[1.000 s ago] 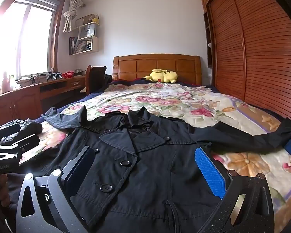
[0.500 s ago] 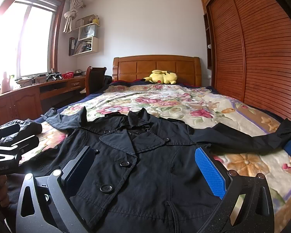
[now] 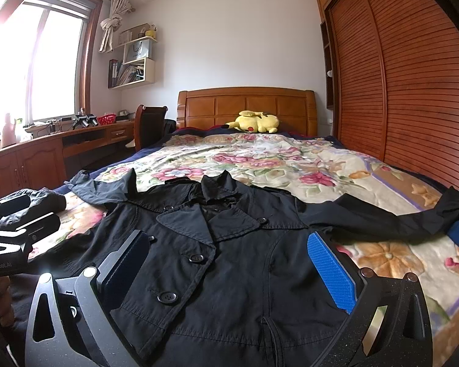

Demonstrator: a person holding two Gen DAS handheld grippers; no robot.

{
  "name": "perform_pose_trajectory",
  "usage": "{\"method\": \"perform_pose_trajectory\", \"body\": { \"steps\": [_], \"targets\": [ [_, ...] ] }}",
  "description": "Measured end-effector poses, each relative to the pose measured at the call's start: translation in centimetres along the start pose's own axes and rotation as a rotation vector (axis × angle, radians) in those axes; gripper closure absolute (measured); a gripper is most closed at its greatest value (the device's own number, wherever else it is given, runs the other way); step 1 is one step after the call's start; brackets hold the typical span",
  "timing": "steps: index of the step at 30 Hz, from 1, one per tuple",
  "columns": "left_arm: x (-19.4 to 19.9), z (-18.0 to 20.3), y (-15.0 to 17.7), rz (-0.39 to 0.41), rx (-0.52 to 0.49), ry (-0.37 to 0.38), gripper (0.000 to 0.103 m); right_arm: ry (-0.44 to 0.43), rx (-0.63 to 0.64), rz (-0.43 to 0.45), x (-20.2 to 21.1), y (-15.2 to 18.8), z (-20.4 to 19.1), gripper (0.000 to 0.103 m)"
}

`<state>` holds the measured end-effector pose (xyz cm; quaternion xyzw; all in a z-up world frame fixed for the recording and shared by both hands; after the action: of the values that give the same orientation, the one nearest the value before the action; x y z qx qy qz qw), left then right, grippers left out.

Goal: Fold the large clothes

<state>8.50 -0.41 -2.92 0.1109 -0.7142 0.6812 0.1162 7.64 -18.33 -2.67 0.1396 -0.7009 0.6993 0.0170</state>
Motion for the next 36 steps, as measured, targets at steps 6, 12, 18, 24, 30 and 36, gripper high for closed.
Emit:
{"method": "perform_pose_trajectory", "body": {
  "steps": [6,12,18,24,30,36],
  "targets": [
    [0.11,0.15,-0.14,0.001,0.001,0.0,0.0,0.001,0.0,0.001,0.01,0.01,-0.01,0.0],
    [0.12,0.15,-0.13,0.001,0.0,0.0,0.0,0.0,-0.001,0.001,-0.01,0.03,-0.02,0.0],
    [0.11,0.12,-0.09,0.003,0.001,0.0,0.0,-0.001,-0.002,0.002,-0.03,0.0,-0.02,0.0],
    [0.18,0.1,-0.11,0.003,0.0,-0.001,0.0,-0.001,-0.001,0.003,0.01,-0.01,-0.02,0.0],
    [0.19,0.09,-0.1,0.004,0.001,0.001,0.0,-0.001,-0.001,0.003,0.03,-0.01,-0.02,0.0],
    [0.24,0.05,-0.08,0.004,0.001,0.0,0.0,-0.001,-0.001,0.003,0.05,-0.01,-0.02,0.0]
  ]
}}
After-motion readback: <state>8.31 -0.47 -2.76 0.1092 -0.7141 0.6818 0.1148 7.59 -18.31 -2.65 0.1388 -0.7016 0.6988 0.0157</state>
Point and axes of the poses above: each gripper's, at about its wrist camera, not at the fingertips, and x roughly against the way its jaws point, z to its right, y to its underside, the point moved 10 cm from there along -x, roughly the way its jaws point, and after that the axes turned 3 degrees about z, right-handed, at the moved point
